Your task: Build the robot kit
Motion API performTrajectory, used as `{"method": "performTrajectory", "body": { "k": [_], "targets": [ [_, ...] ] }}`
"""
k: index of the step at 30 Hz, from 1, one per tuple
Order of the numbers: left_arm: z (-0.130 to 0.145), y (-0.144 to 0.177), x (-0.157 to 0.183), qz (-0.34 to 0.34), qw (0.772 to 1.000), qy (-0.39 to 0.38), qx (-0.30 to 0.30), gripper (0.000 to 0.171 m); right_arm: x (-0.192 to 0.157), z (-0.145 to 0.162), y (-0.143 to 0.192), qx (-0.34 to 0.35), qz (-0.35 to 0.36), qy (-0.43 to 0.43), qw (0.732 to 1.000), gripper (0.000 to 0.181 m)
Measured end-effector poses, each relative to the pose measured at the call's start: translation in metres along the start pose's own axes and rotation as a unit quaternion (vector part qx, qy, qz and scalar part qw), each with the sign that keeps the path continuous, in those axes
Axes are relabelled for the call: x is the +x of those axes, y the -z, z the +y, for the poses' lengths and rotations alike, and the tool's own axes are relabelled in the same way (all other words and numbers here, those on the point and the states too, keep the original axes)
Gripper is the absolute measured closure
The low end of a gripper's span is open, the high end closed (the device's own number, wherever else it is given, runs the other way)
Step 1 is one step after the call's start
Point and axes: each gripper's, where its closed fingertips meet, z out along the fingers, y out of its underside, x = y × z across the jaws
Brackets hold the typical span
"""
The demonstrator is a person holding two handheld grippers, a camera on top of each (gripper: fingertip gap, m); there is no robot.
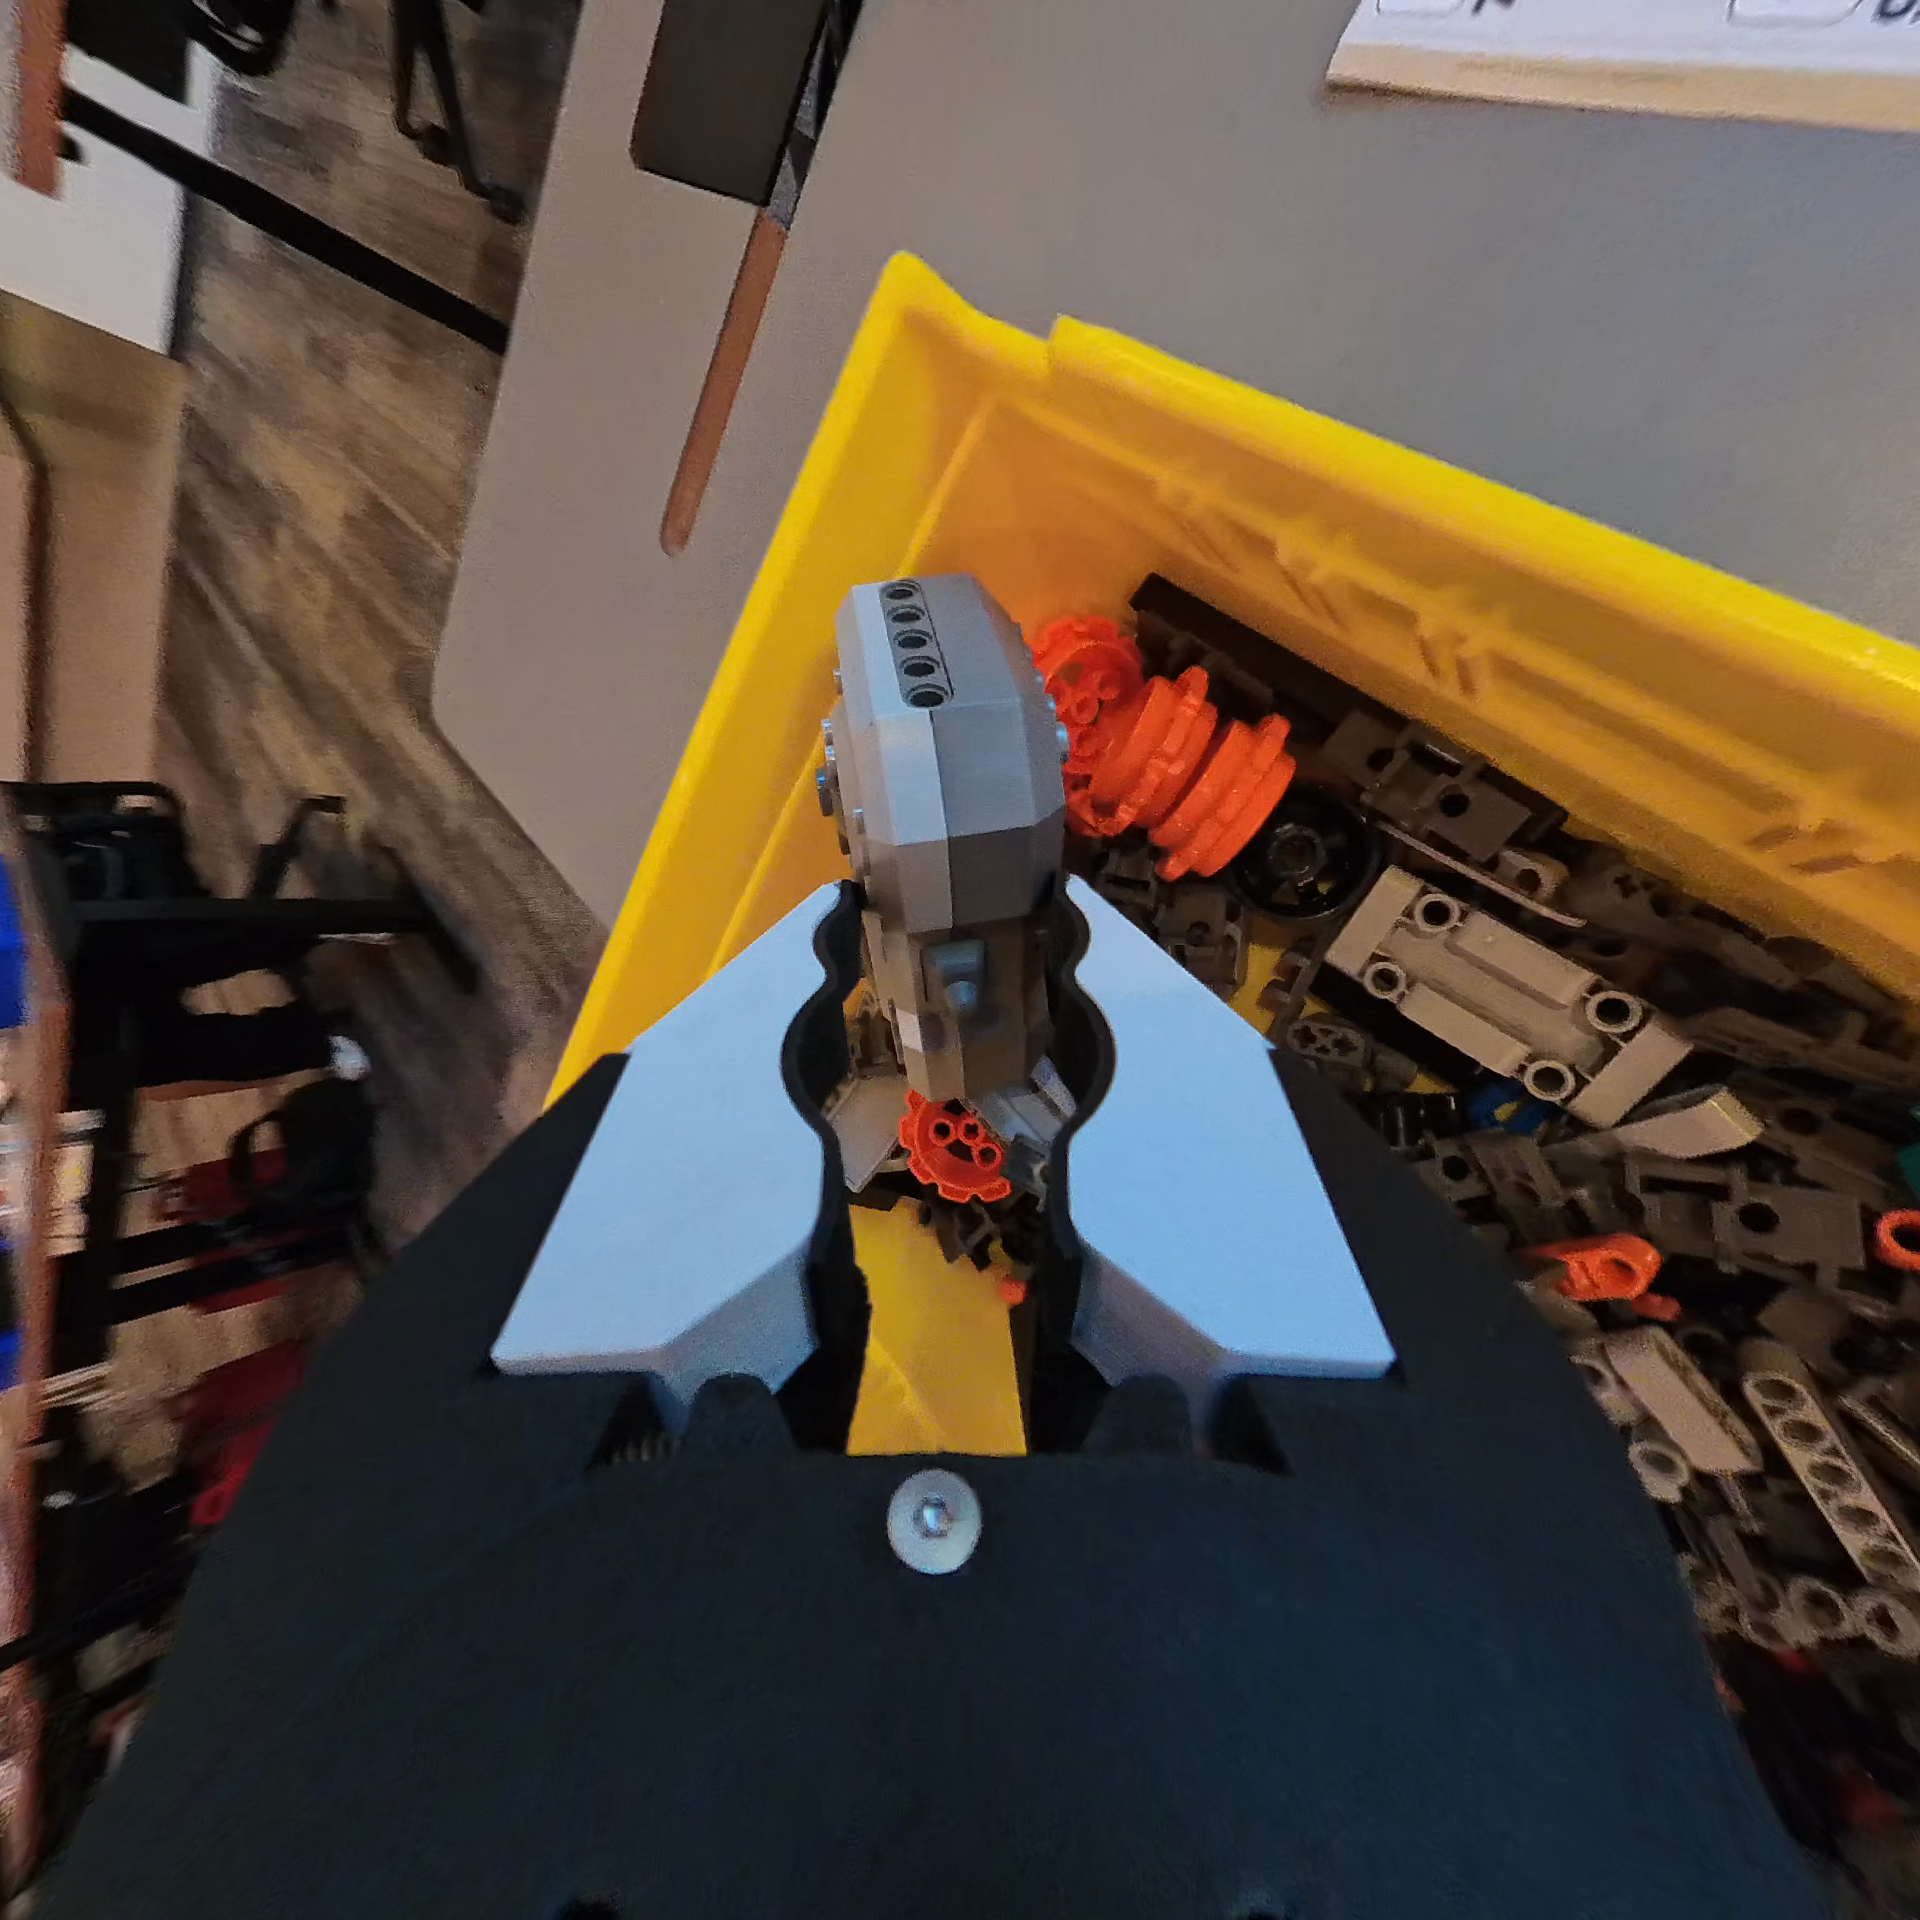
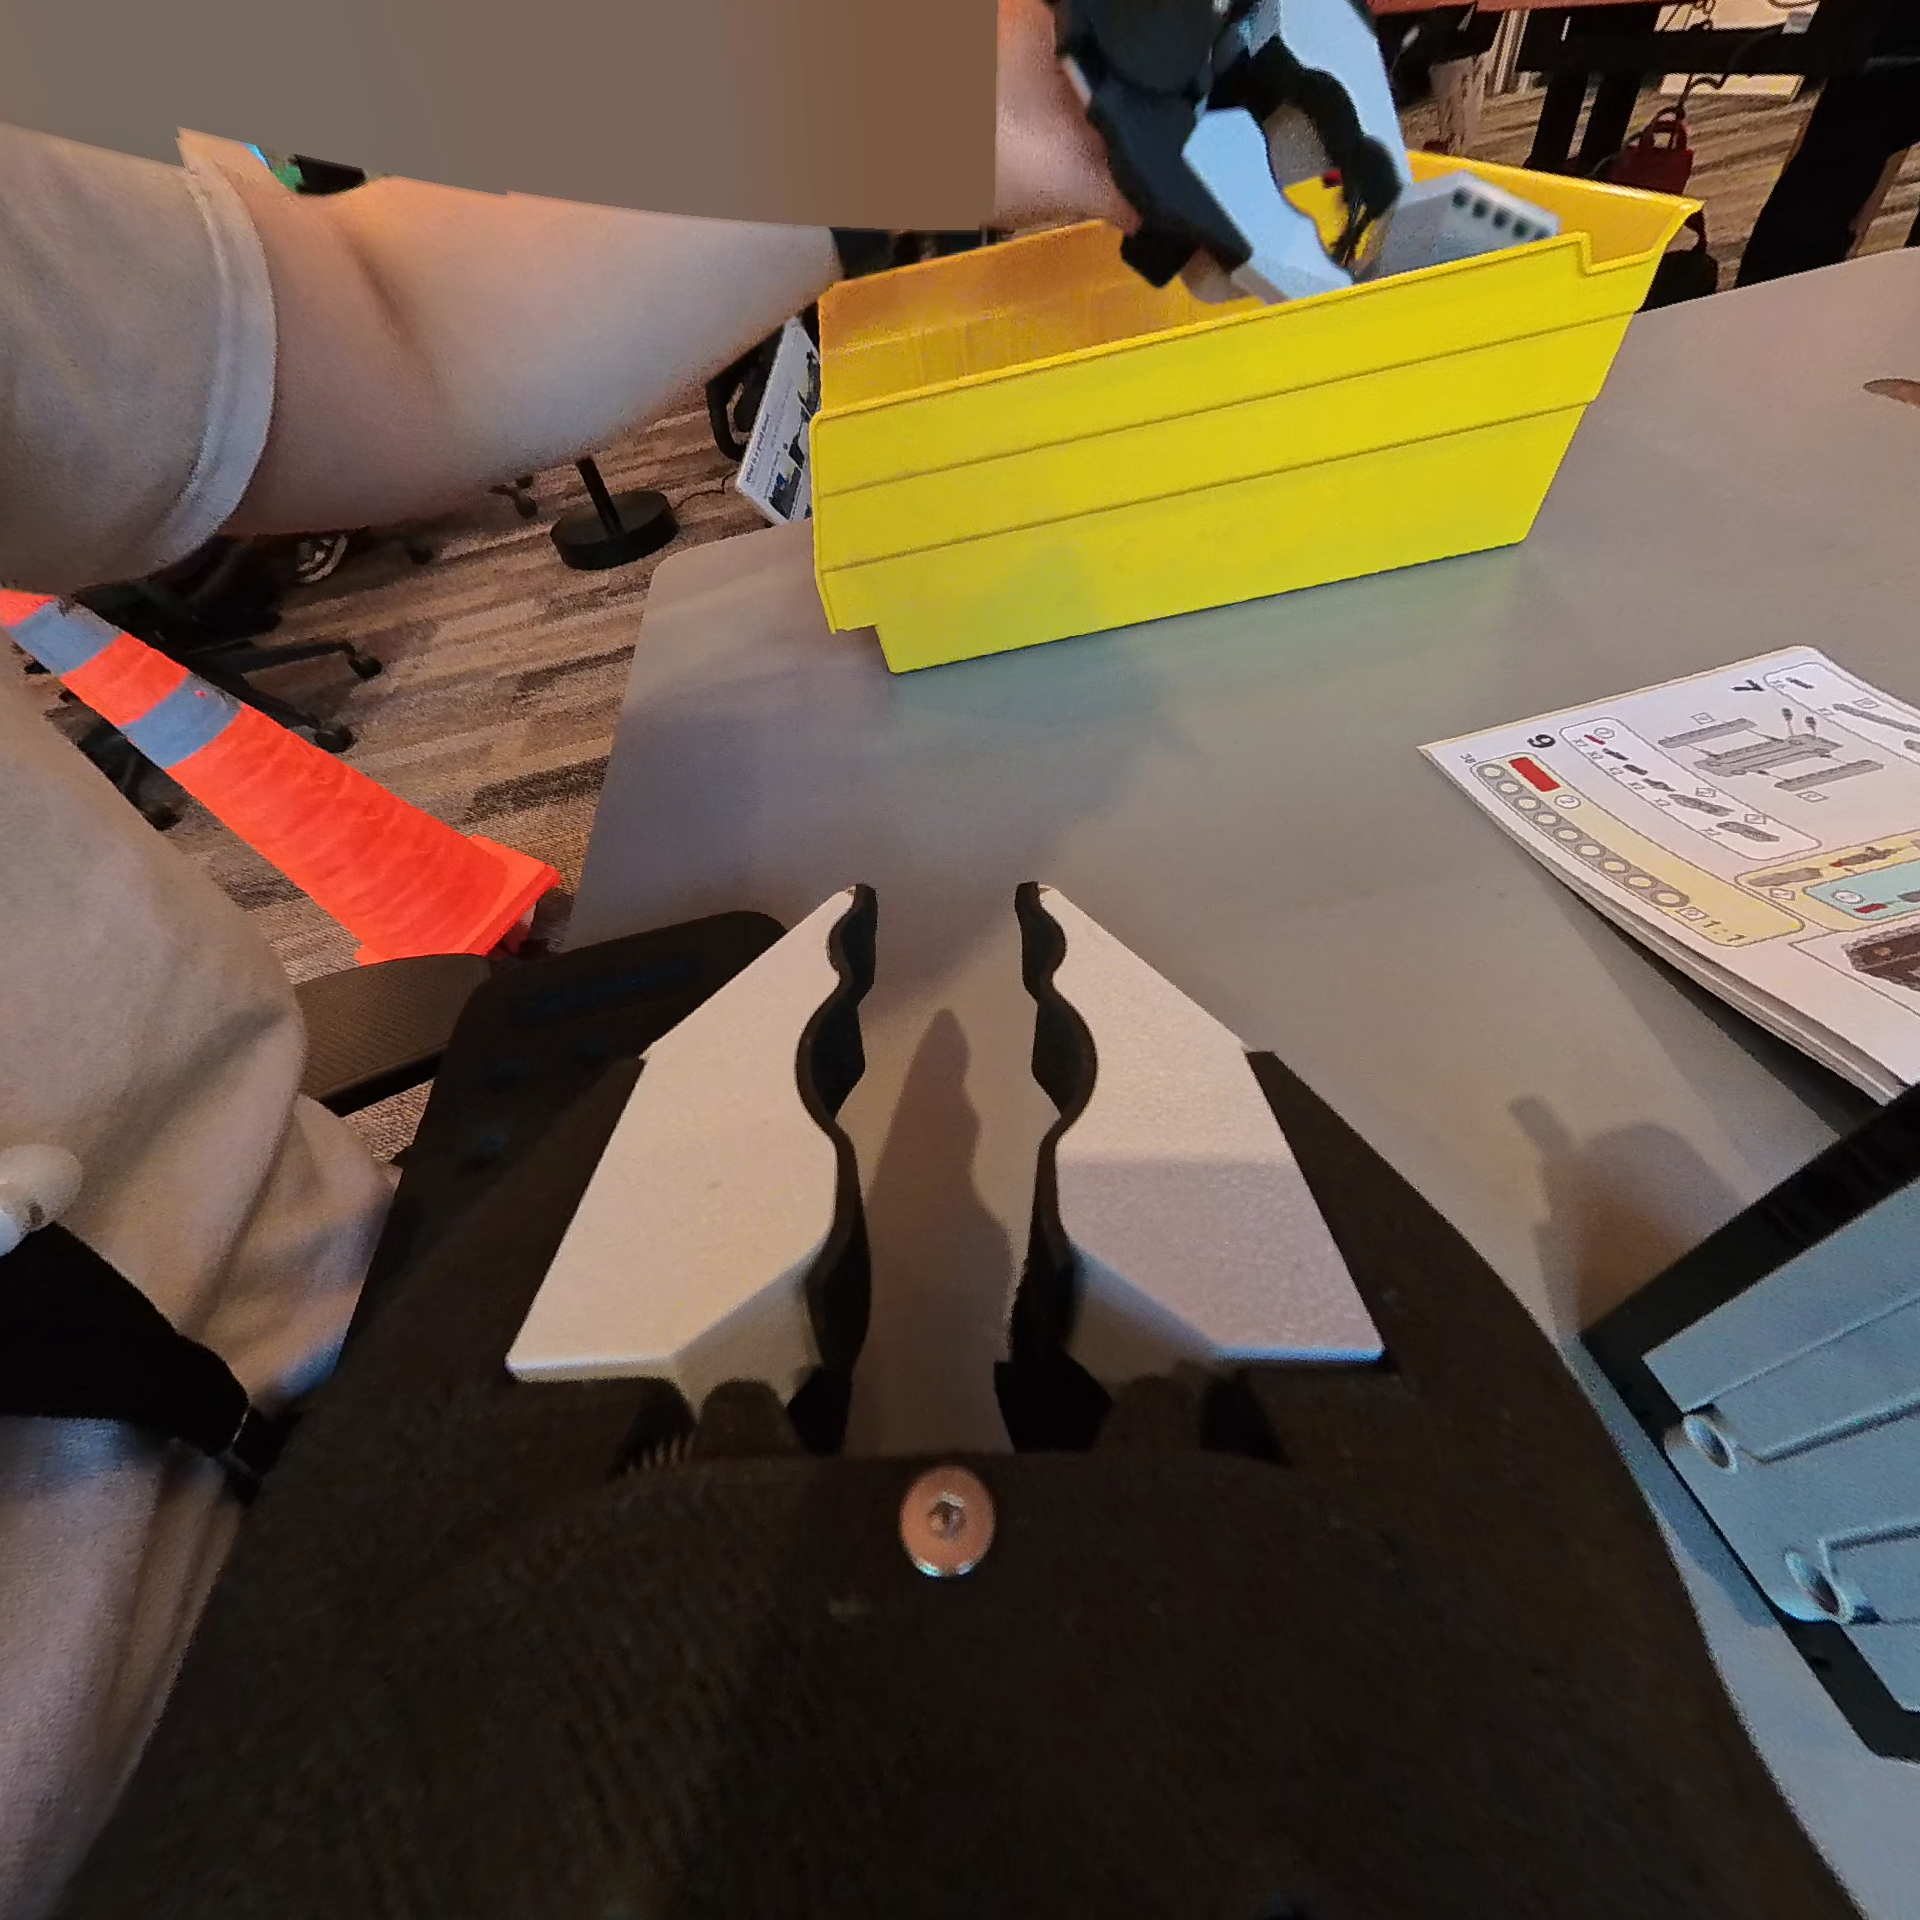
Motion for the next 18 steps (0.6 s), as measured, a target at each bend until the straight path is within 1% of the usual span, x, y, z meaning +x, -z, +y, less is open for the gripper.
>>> {"method": "performTrajectory", "body": {
  "k": [1, 5, 9, 14, 18],
  "targets": [
    [0.0, 0.002, -0.002, 0.012, 1.0, 0.007, 0.002, 0.138, 0.0, 0.0, 0.0, -0.001, 0.0, 0.0, 1.0, 0.154],
    [0.0, 0.013, -0.015, 0.022, 1.0, 0.002, 0.009, 0.138, 0.0, 0.002, -0.001, -0.005, -0.001, -0.001, 1.0, 0.154],
    [-0.001, 0.026, -0.031, 0.015, 1.0, 0.011, 0.023, 0.138, 0.0, 0.003, -0.002, -0.005, -0.003, -0.005, 1.0, 0.154],
    [-0.003, 0.033, -0.026, 0.045, 0.998, 0.004, 0.032, 0.138, 0.001, 0.004, -0.003, -0.008, -0.003, -0.005, 1.0, 0.154],
    [-0.004, 0.035, -0.017, 0.086, 0.994, 0.044, 0.052, 0.138, 0.0, 0.004, -0.003, -0.009, -0.004, -0.005, 1.0, 0.154]
  ]
}}
